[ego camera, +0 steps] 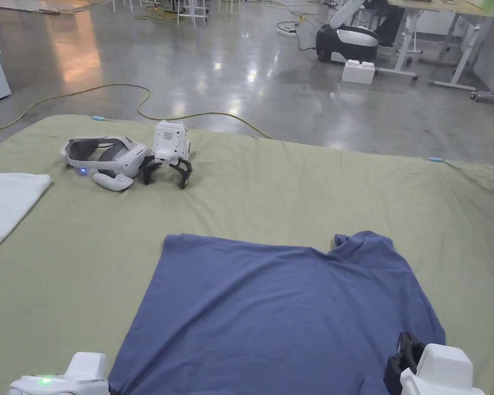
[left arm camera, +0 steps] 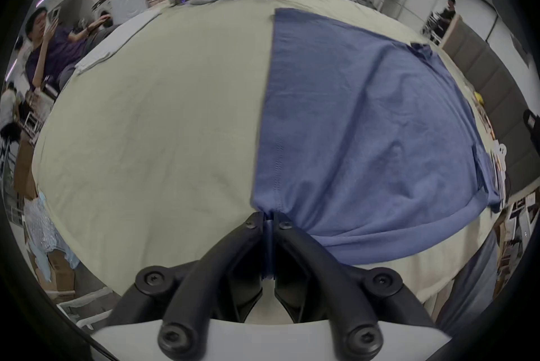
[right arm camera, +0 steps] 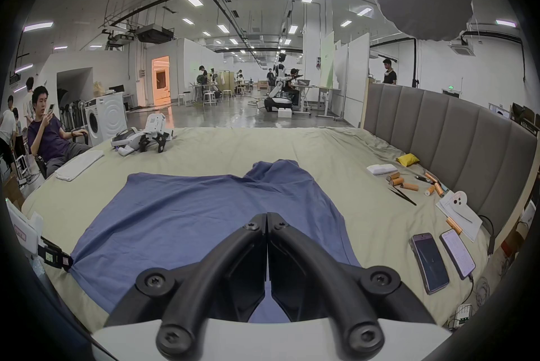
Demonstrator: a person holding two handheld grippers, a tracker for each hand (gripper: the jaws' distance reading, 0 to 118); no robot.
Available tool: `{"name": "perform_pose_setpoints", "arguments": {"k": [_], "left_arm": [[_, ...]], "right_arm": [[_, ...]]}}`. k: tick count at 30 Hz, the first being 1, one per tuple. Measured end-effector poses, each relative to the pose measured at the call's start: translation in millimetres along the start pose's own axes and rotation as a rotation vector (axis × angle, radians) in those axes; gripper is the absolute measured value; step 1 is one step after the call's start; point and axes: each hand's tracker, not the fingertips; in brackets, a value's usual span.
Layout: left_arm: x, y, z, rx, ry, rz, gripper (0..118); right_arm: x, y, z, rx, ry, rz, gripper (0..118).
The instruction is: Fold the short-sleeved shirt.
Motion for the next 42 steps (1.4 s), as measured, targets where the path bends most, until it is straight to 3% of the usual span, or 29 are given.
{"name": "perform_pose_setpoints", "arguments": {"k": [4,9,10,12,13,14,21,24,26,28,30,34,42], "left_arm": [[-11,1,11,0.012,-0.020,0.041,1],[-21,-1,20,0.050,-0.021,0.024,1],[-22,-1,21,0.055,-0.025,0.029,1],[-22,0,23,0.059,-0.026,0.027,1],[-21,0,23,0.062,-0.025,0.025,1],[-21,-1,22,0.063,-0.028,0.022,1],[-19,-5,15,0.050,-0.025,0.014,1],[-20,-7,12,0.045,-0.026,0.009,1],[-21,-8,10,0.048,-0.027,0.013,1],[-20,-9,9,0.046,-0.027,0.013,1],[-20,-10,10,0.050,-0.025,0.007,1],[-17,-6,26,0.086,-0.023,-0.007,1],[-16,38,49,0.241,-0.036,-0.007,1]], "right_arm": [[25,-4,10,-0.016,-0.029,-0.002,0],[73,-13,5,-0.263,-0.038,0.032,4],[81,-18,3,-0.318,-0.048,0.038,17],[99,-35,0,-0.435,-0.054,0.016,54],[105,-42,0,-0.463,-0.043,-0.005,65],[111,-51,-1,-0.499,-0.028,-0.032,65],[114,-103,-5,-0.654,-0.004,-0.007,62],[113,-116,-12,-0.689,0.020,-0.025,38],[111,-115,-11,-0.669,0.036,-0.031,11],[108,-110,-11,-0.673,0.067,-0.035,8],[103,-102,-8,-0.693,0.053,0.045,7],[98,-77,2,-0.687,0.010,0.132,7],[94,-14,-9,-0.568,-0.020,0.105,7]]}}
